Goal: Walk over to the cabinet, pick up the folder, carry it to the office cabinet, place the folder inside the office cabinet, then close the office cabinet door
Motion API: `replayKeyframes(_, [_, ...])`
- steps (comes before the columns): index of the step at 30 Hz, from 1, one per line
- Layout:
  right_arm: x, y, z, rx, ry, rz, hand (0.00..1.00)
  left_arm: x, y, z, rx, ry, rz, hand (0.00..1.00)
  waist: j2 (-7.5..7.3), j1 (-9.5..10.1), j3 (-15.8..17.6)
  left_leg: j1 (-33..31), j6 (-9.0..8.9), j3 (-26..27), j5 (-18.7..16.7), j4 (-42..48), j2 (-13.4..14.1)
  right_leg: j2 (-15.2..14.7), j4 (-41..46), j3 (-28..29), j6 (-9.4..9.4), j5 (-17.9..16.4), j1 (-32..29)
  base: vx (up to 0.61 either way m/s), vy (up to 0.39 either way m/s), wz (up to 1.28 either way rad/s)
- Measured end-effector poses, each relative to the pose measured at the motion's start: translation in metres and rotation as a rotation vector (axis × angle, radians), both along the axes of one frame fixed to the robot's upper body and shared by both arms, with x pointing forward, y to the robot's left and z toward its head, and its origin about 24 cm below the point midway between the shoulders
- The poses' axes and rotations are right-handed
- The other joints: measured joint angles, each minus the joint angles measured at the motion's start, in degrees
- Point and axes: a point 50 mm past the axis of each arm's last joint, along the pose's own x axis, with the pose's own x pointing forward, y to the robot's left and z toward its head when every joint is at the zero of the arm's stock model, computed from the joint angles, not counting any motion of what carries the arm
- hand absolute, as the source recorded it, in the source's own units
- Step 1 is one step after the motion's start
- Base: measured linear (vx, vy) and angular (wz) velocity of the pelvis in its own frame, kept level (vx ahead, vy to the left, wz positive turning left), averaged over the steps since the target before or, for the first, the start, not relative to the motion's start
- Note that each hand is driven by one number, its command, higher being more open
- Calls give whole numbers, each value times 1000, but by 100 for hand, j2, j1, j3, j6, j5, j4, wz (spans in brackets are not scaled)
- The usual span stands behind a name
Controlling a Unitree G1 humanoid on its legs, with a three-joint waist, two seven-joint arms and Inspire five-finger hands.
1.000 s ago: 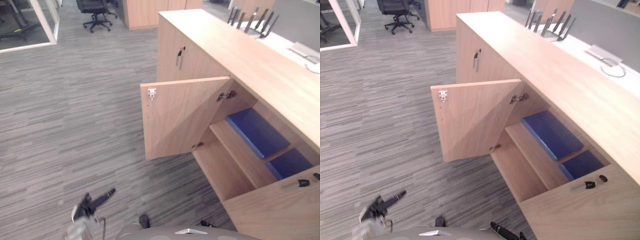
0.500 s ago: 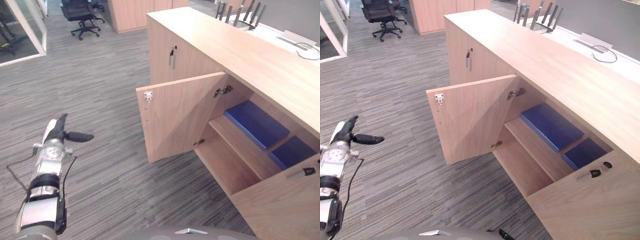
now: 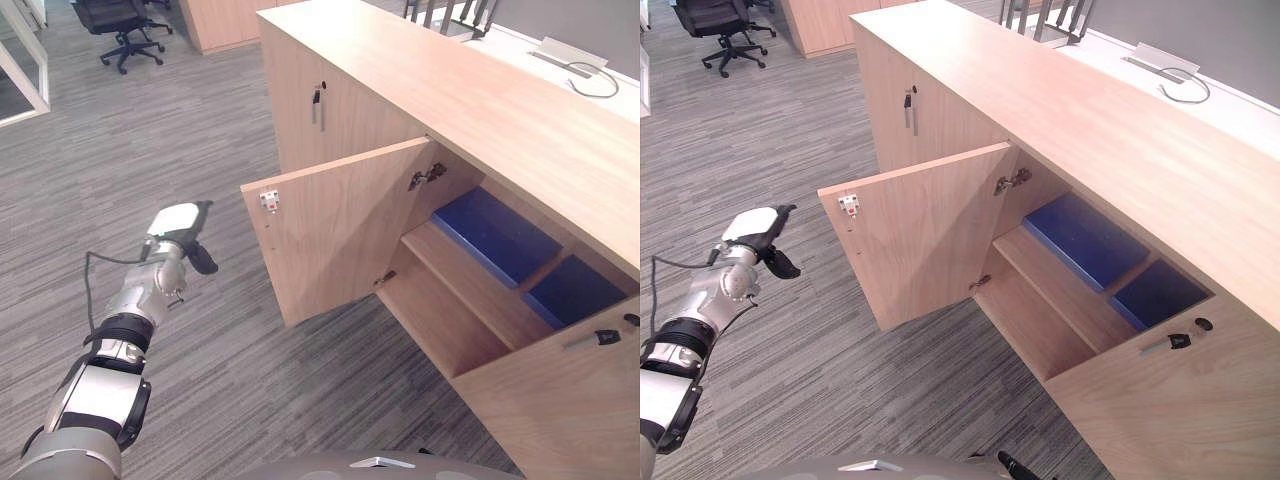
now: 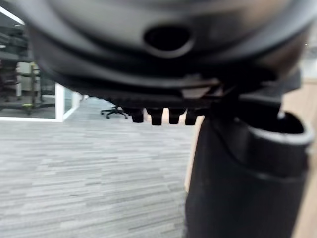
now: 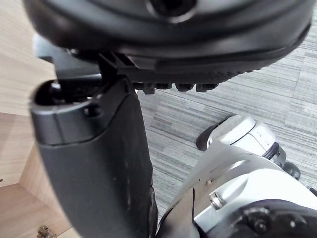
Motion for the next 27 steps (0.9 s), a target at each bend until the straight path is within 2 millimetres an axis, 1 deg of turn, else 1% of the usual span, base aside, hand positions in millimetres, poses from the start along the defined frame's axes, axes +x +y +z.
replayKeyframes(2, [3, -1, 0, 0, -12, -13, 100, 8, -4, 6, 25, 0, -13, 100, 20, -21, 52, -2, -19, 3, -12, 72, 22, 7, 217, 5, -82, -53, -88, 38, -24, -6])
replayKeyframes(3, [4, -1, 0, -2, -16, -19, 100, 11, -5, 9, 24, -7, -12, 100, 32, -35, 72, -2, -31, 8, -19, 94, 27, 7, 258, 7, -88, -58, -101, 55, -28, -9])
replayKeyframes(5, [6, -1, 1, -4, -24, -29, 100, 19, -6, 20, 22, -28, 1, 100, 74, -99, 120, -39, -160, 72, -100, 343, 80, 9, 457, 85, -92, -60, -167, 77, -14, -15])
replayKeyframes(6, [7, 0, 1, -2, -25, -28, 100, 20, -6, 22, 22, -32, 3, 100, 47, -131, 135, -98, -198, 94, -123, 528, 85, -17, 486, 103, -92, -59, -159, 74, -2, -12])
replayKeyframes(7, [9, 2, 0, 2, -28, -25, 100, 22, -6, 25, 23, -39, 3, 100, -25, -144, 176, -249, -335, 135, -207, 944, 100, -94, 490, 127, -104, -46, -116, 32, -5, -6])
replayKeyframes(8, [12, 5, 0, 7, -34, -5, 100, 24, -7, 29, 22, -52, -1, 100, -152, -161, 246, -440, -275, 265, -435, 860, 86, -214, 471, 277, -111, -46, -49, 23, -22, -11])
replayKeyframes(9, [13, 1, 1, -1, -35, -1, 100, 27, -11, 32, 27, -60, -16, 100, -54, -180, 258, -351, -255, 258, 234, -63, 168, -146, 511, 270, -104, -52, -100, 48, -12, -38])
replayKeyframes(10, [16, -1, 1, -8, -43, -2, 100, 28, -14, 32, 23, -64, -19, 100, 4, -168, 303, -238, -29, 374, 431, -201, 190, -112, 801, 290, -70, -77, -312, 54, -7, -40])
replayKeyframes(11, [17, 1, 1, -4, -50, -5, 100, 29, -15, 33, 22, -67, -16, 100, 8, -182, 311, -258, -25, 340, 433, -166, 216, -92, 967, 269, -54, -145, -491, 83, 3, -38])
replayKeyframes(12, [18, 3, 1, -4, -62, -5, 100, 30, -17, 33, 19, -70, -16, 100, 55, -242, 338, -262, -26, 281, 432, -169, 266, -1, 502, 237, -60, -228, -469, 54, -28, -8])
replayKeyframes(13, [18, 7, 0, 5, -59, -5, 100, 32, -21, 34, 10, -76, -25, 100, -7, -311, 335, -263, -42, 219, 421, -180, 270, 72, -330, 224, 13, -6, -357, 53, -46, 0])
replayKeyframes(14, [16, 9, 0, 10, -55, -6, 100, 33, -25, 35, 4, -79, -32, 100, -61, -323, 324, -264, -82, 206, 390, -176, 248, 82, -655, 226, 60, 314, -331, 41, -90, 10])
replayKeyframes(15, [13, 12, -1, 18, -48, -11, 100, 35, -30, 36, 1, -84, -44, 100, -217, -358, 294, -231, -145, 202, 325, -164, 182, 64, -684, 148, -43, 663, -344, 95, -128, -6])
replayKeyframes(17, [11, 8, 0, 5, -46, -16, 100, 33, -27, 28, -38, -62, -11, 100, -31, -295, 401, -91, -184, 271, 299, -159, 317, 171, -519, 230, -89, 629, -341, 122, -112, -17])
replayKeyframes(18, [11, 0, 2, -13, -54, -30, 100, 32, -26, 20, -85, -39, 24, 100, 81, -284, 419, -29, -205, 305, 286, -121, 387, 224, -325, 241, -168, 578, -346, 99, -61, -8])
replayKeyframes(19, [13, -3, 2, -17, -52, -16, 100, 31, -24, 16, -120, -28, 63, 100, 104, -290, 415, 15, -238, 328, 265, -8, 453, 267, -95, 245, -271, 512, -368, 95, -55, -2])
replayKeyframes(20, [13, -2, 2, -16, -51, -8, 100, 30, -23, 16, -121, -25, 71, 100, 104, -293, 416, 23, -272, 335, 243, 78, 498, 293, 31, 243, -285, 502, -392, 99, -49, -5])
replayKeyframes(21, [16, -2, 3, -21, -61, 10, 100, 30, -23, 15, -151, -27, 87, 100, 110, -291, 418, 25, -294, 336, 233, 180, 566, 344, 377, 252, -320, 451, -530, 64, -37, -6])
replayKeyframes(22, [18, -2, 3, -25, -68, 18, 100, 30, -25, 15, -161, -27, 90, 100, 136, -293, 428, 43, -294, 321, 236, 178, 612, 386, 634, 240, -309, 393, -682, 22, -28, -8])
replayKeyframes(23, [20, -1, 4, -24, -76, 24, 100, 31, -27, 14, -183, -33, 92, 100, 118, -290, 414, 79, -296, 298, 235, 116, 617, 412, 673, 251, -256, 158, -841, -31, 1, 4])
replayKeyframes(24, [18, 3, 3, -17, -75, 24, 100, 31, -27, 16, -182, -39, 87, 100, -58, -293, 366, 84, -349, 313, 183, 106, 483, 313, 380, 267, -121, 415, -844, -14, -3, 14])
replayKeyframes(25, [14, 2, 2, -17, -60, 16, 100, 31, -34, 15, -171, -51, 55, 100, -14, -265, 363, 84, -399, 309, 45, 102, 486, 272, 236, 236, -160, 326, -742, 51, 12, 16])
replayKeyframes(27, [12, 1, 2, -24, -55, 11, 100, 28, -42, 13, -143, -64, 1, 100, 39, -219, 370, 82, -387, 317, 21, 15, 466, 260, 96, 234, -159, 330, -677, 115, 15, 5])
